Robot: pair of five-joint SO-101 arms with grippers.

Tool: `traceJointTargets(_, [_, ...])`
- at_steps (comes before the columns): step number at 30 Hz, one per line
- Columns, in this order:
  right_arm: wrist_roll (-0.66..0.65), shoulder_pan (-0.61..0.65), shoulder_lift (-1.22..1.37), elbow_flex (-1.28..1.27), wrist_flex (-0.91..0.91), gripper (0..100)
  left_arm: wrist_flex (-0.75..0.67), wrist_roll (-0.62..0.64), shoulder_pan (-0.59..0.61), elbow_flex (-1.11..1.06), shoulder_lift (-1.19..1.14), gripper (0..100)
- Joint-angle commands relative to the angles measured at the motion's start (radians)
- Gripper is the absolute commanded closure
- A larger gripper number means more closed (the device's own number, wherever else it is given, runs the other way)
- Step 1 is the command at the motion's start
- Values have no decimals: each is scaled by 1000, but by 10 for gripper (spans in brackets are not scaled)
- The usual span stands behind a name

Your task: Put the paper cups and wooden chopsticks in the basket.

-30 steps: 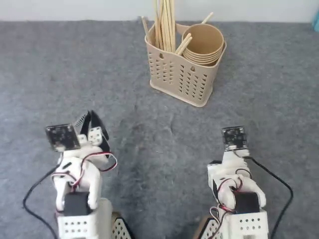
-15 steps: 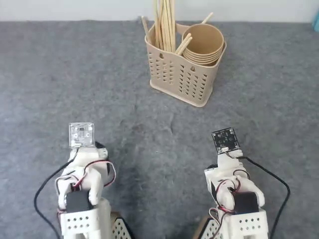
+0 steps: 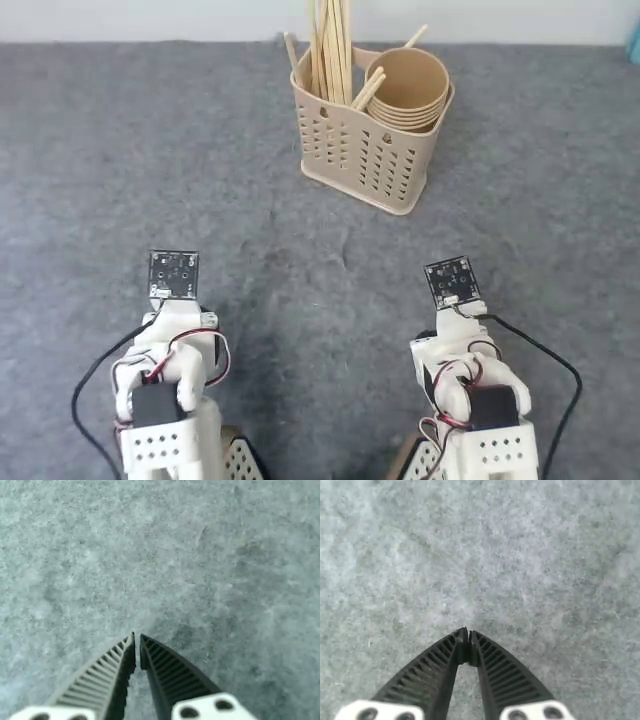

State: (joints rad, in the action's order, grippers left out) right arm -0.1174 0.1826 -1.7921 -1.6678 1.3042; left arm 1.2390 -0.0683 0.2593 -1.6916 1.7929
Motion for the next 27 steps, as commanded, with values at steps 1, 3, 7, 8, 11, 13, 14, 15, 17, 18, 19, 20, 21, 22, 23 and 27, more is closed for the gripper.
traceJointTargets(1, [-17, -1, -21, -17, 5, 991, 3, -9, 5, 5, -6, 988])
traceJointTargets(3, [-17, -1, -21, -17, 5, 991, 3, -11, 0, 5, -6, 988])
traceJointTargets(7, [-17, -1, -21, -17, 5, 991, 3, -11, -3, 5, -6, 988])
traceJointTargets(8, [-17, -1, -21, -17, 5, 991, 3, -11, -5, 5, -6, 988])
traceJointTargets(11, [-17, -1, -21, -17, 5, 991, 3, -8, -5, 5, -6, 988])
traceJointTargets(13, [-17, -1, -21, -17, 5, 991, 3, -6, -5, 5, -6, 988])
traceJointTargets(14, [-17, -1, -21, -17, 5, 991, 3, -6, -5, 5, -6, 988])
traceJointTargets(15, [-17, -1, -21, -17, 5, 991, 3, -6, -5, 5, -6, 988])
traceJointTargets(17, [-18, -1, -21, -17, 5, 991, 3, -6, 0, 5, -6, 988])
traceJointTargets(18, [-18, -1, -21, -17, 5, 991, 3, -9, -3, 5, -6, 988])
traceJointTargets(19, [-18, -1, -21, -17, 5, 991, 3, -9, -2, 5, -6, 988])
traceJointTargets(20, [-18, -1, -21, -17, 5, 991, 3, -9, -2, 5, -6, 988])
traceJointTargets(21, [-18, -2, -21, -17, 5, 991, 3, -9, -3, 5, -6, 988])
traceJointTargets(22, [-18, -2, -21, -17, 5, 991, 3, -9, -3, 5, -6, 988])
traceJointTargets(23, [-18, -2, -21, -17, 5, 991, 3, -9, -3, 5, -6, 988])
traceJointTargets(27, [-20, -1, -21, -17, 5, 991, 3, -9, -2, 5, -6, 988])
